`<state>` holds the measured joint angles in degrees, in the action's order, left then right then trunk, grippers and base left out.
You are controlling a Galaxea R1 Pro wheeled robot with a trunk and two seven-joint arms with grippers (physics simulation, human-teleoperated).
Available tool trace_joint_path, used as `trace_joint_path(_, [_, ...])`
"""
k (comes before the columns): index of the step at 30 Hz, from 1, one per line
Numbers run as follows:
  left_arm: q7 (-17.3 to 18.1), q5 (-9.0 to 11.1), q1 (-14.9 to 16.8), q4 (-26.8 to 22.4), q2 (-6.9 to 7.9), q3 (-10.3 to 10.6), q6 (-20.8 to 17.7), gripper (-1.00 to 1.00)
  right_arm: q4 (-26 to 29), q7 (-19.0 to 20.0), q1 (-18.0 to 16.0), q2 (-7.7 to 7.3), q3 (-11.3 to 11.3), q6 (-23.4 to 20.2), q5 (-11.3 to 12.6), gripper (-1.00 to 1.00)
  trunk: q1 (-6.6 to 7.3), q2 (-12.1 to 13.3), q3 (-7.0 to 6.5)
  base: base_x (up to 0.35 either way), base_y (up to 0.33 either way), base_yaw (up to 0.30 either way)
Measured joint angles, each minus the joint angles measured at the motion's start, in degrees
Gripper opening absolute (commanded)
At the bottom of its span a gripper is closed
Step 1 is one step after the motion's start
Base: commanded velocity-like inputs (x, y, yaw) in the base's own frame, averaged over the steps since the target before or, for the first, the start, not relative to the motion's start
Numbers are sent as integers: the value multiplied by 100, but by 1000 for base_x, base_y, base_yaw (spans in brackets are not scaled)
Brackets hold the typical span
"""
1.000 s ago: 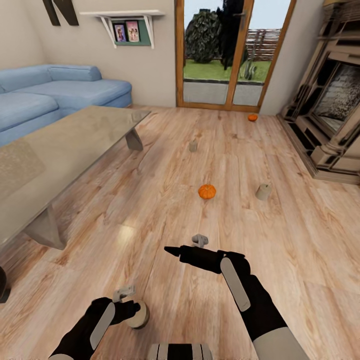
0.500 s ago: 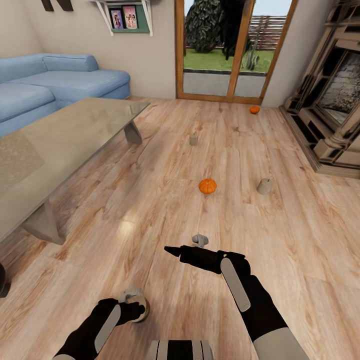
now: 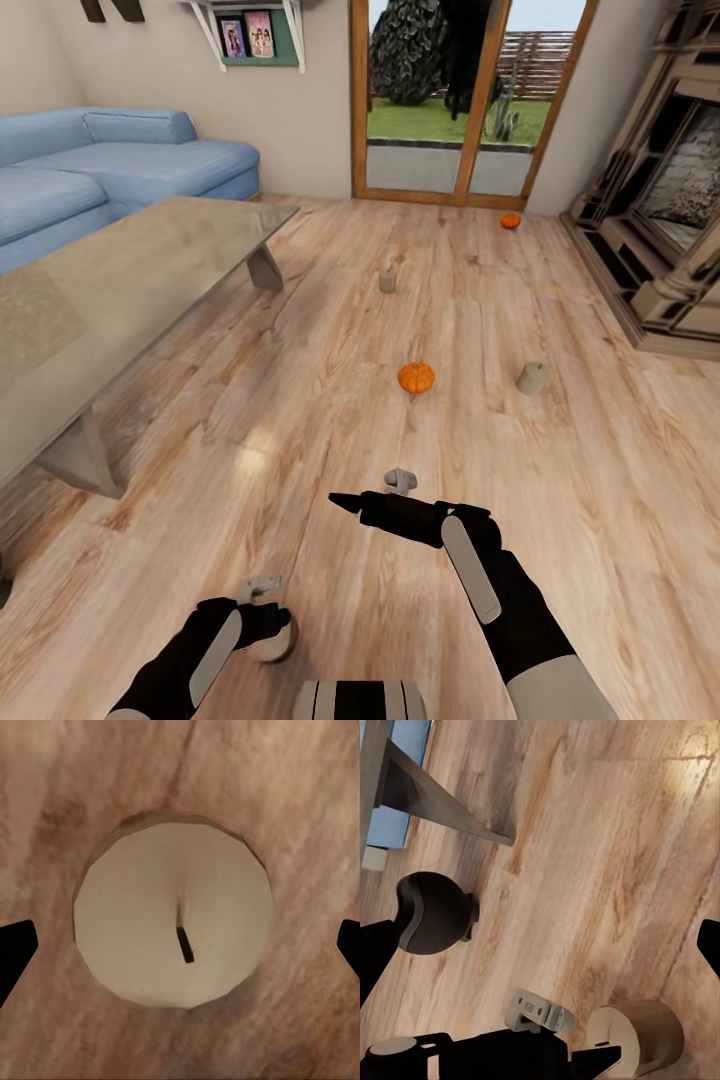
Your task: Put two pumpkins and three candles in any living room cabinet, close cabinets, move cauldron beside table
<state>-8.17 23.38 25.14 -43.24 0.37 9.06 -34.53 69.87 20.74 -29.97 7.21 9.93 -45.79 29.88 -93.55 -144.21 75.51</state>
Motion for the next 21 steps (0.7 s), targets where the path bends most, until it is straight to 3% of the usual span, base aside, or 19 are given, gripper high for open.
trace_joint_path(8, [0, -2, 0, 0, 7, -10, 7, 100, -6, 0, 0, 0, 0, -1, 0, 100, 0, 0, 0, 52, 9, 0])
trace_joint_path(16, [0, -16, 0, 0, 2, -4, 55, 100, -5, 0, 0, 0, 0, 0, -2, 100, -21, -10, 176, 1, 0, 0])
trace_joint_path(21, [1, -20, 0, 0, -1, 26, 134, 100, -9, 0, 0, 0, 0, 1, 1, 100, -24, -12, 199, 0, 0, 0])
